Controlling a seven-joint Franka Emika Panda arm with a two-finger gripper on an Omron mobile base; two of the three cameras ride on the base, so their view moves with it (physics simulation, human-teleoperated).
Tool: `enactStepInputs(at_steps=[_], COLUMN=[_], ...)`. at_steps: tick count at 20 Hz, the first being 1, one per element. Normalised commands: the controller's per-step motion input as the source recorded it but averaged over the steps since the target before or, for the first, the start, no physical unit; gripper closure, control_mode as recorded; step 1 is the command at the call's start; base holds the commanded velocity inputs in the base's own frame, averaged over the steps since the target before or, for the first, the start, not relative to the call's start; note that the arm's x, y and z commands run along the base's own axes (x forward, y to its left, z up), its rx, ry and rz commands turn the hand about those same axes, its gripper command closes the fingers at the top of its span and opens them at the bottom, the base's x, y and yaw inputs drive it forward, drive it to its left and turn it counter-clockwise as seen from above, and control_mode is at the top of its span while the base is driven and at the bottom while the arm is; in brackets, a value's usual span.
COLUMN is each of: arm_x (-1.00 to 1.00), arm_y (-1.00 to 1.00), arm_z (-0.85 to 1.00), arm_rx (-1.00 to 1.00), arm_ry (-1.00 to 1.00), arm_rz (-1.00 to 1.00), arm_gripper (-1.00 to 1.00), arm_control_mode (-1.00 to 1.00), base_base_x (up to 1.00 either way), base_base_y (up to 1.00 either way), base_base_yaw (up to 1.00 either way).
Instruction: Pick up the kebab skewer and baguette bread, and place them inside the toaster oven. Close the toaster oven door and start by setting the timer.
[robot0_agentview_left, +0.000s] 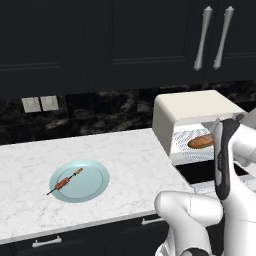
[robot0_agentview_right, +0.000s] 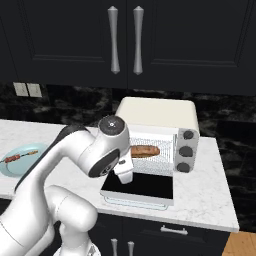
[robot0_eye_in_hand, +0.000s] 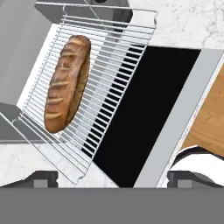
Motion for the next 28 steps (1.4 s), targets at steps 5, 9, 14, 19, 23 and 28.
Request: enactStepInputs(at_steps=[5,9,14,19,23,28], arm_x=[-0.33,-0.26,-0.23,-0.02,0.02,0.04], arm_y=[0.91,1.00,1.00,1.00,1.00,1.00], arm_z=[0.31,0.03,0.00,-0.02,-0.11,-0.10], arm_rx=[0.00,-0.03,-0.02,-0.03,0.00,0.00], arm_ry=[0.09,0.05,0.08,0.09,0.08,0.13], arm_rz=[0.05,0.04,0.10,0.28,0.45,0.32], arm_gripper=[-1.00,-1.00,-1.00,-1.00,-1.00,-1.00], arm_control_mode=[-1.00,-1.00,-1.00,-1.00,-1.00,-1.00], base_base_x=[0.00,0.00,0.00,0.00,0.00,0.00], base_base_y=[0.00,0.00,0.00,0.00,0.00,0.00], base_base_yaw=[0.00,0.00,0.00,0.00,0.00,0.00])
